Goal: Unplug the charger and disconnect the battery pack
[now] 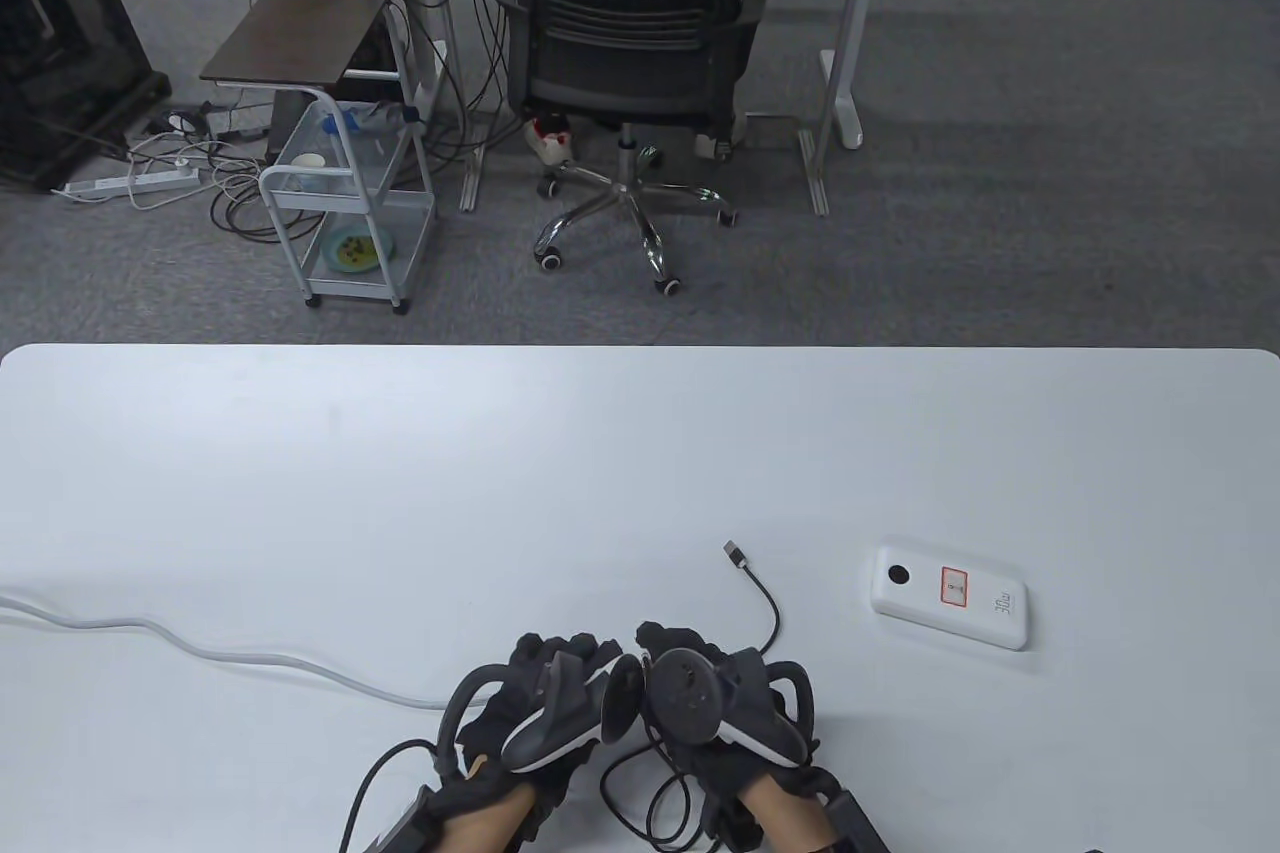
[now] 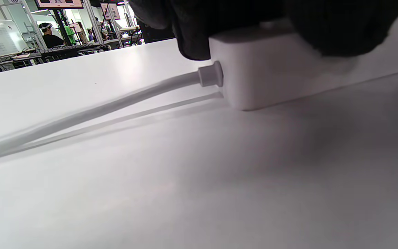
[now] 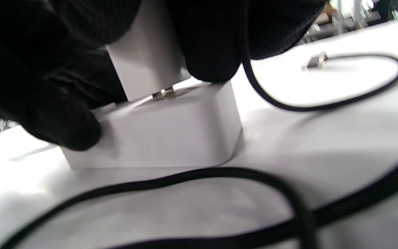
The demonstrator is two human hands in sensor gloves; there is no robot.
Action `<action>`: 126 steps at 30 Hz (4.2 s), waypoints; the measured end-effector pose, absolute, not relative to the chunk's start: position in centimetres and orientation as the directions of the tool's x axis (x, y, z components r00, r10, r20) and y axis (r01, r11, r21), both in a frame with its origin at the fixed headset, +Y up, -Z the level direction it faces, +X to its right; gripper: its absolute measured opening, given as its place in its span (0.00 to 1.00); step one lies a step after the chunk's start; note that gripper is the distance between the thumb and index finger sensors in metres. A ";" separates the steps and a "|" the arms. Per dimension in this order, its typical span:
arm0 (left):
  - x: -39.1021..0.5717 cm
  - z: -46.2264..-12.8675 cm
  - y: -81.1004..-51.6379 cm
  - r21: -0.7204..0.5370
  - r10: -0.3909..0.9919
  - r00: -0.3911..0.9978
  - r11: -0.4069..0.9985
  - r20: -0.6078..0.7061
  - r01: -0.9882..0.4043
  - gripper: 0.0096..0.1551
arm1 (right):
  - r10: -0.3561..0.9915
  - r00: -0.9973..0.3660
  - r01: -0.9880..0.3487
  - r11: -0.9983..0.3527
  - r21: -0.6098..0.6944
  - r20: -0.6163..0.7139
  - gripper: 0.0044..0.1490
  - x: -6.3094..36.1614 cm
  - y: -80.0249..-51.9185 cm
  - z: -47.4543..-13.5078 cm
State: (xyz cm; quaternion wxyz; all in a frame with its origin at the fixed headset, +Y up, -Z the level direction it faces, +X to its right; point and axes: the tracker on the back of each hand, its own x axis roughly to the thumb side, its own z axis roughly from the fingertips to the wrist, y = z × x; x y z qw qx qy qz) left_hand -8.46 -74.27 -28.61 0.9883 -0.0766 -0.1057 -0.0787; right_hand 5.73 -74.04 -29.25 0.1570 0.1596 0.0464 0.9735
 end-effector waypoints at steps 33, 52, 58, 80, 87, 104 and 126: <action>-9.1 -28.9 -74.3 -0.161 -0.105 0.976 0.977 0.193 0.137 0.43 | 0.322 -0.884 -0.306 -0.947 0.104 0.338 0.44 5.5 -73.6 -29.6; -9.4 -28.6 -74.5 -0.118 -0.125 0.967 0.981 0.220 0.153 0.43 | 0.378 -0.853 -0.428 -0.902 -0.065 0.360 0.44 7.8 -68.4 -27.5; -9.1 -28.2 -74.7 -0.027 -0.208 0.957 0.976 0.204 0.217 0.42 | 0.363 -0.859 -0.430 -0.895 -0.123 0.362 0.44 8.9 -67.2 -26.4; -12.8 -28.4 -73.2 -0.037 -0.028 0.978 0.999 0.207 0.036 0.47 | 0.389 -0.893 -0.428 -0.889 -0.162 0.224 0.44 15.3 -66.8 -27.3; -13.0 -28.4 -73.2 -0.033 -0.020 0.979 0.999 0.204 0.028 0.46 | 0.371 -0.915 -0.395 -0.904 -0.162 0.161 0.44 17.3 -66.8 -27.5; -12.5 -28.1 -73.2 -0.030 -0.026 0.976 0.999 0.217 0.033 0.45 | 0.115 -0.993 -0.115 -0.990 -0.086 0.012 0.44 19.3 -67.2 -27.6; -12.4 -28.0 -73.1 -0.022 -0.044 0.975 0.999 0.216 0.050 0.45 | -0.016 -0.998 0.004 -0.986 0.169 -0.067 0.44 20.1 -71.8 -29.7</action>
